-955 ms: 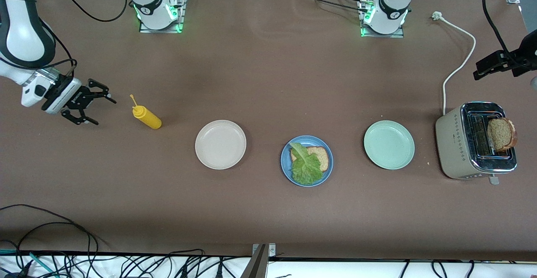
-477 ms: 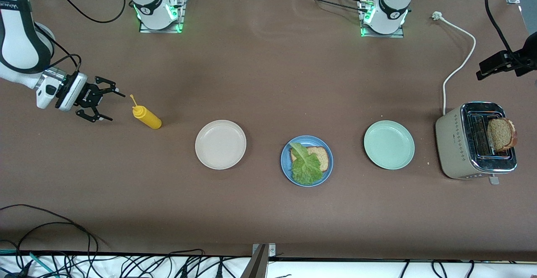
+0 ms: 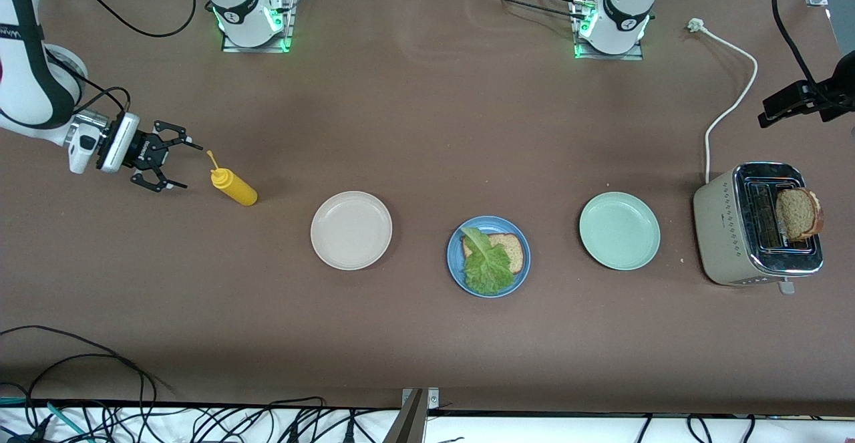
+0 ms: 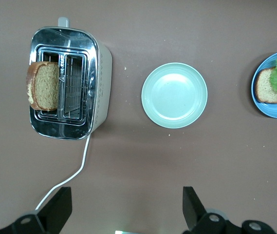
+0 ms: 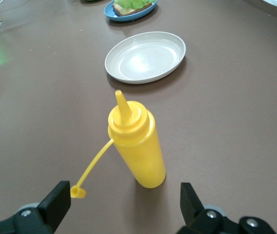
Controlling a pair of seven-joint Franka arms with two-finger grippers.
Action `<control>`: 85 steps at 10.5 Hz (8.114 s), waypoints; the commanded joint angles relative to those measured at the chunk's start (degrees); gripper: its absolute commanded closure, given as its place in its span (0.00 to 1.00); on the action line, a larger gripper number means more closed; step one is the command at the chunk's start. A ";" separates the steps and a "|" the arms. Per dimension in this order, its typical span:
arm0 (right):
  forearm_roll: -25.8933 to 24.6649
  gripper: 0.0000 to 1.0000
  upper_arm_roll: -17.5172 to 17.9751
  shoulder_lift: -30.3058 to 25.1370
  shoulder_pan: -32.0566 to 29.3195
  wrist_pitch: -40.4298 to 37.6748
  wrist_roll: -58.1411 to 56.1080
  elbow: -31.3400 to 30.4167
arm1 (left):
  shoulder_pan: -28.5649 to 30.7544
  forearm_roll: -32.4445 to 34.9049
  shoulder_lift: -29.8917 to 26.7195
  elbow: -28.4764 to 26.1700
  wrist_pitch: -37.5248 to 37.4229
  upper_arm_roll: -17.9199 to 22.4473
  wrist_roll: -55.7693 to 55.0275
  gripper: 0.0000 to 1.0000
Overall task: Make sandwich in blue plate with both arms
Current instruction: 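Close the right gripper around the yellow mustard bottle, then lift the mustard bottle with the right gripper toward the blue plate, then tilt the mustard bottle over the sandwich with the right gripper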
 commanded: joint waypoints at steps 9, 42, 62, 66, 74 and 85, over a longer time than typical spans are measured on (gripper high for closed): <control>6.57 0.00 -3.70 18.71 -1.28 -16.49 -14.79 12.54 | 0.28 0.09 0.33 1.02 -1.08 -0.05 0.66 0.00; 8.26 0.92 2.98 25.42 -0.49 -21.78 -4.65 32.31 | 0.11 -0.53 0.15 1.19 -1.70 -0.49 0.13 0.00; -67.29 0.90 38.40 21.43 17.24 25.56 103.45 45.77 | -0.51 -0.44 0.24 1.28 -1.87 -0.49 0.05 0.00; -88.83 0.90 37.08 31.72 24.81 25.59 118.42 54.47 | -0.42 -0.44 0.24 1.28 -1.87 -0.49 0.13 0.00; -102.48 0.87 27.95 49.40 35.81 29.37 119.32 68.45 | -0.07 -0.62 0.24 1.37 -1.87 -0.40 0.22 0.00; -112.69 1.00 27.24 49.58 39.94 16.72 118.61 69.86 | 0.02 -0.62 0.15 1.37 -1.87 -0.31 0.31 0.00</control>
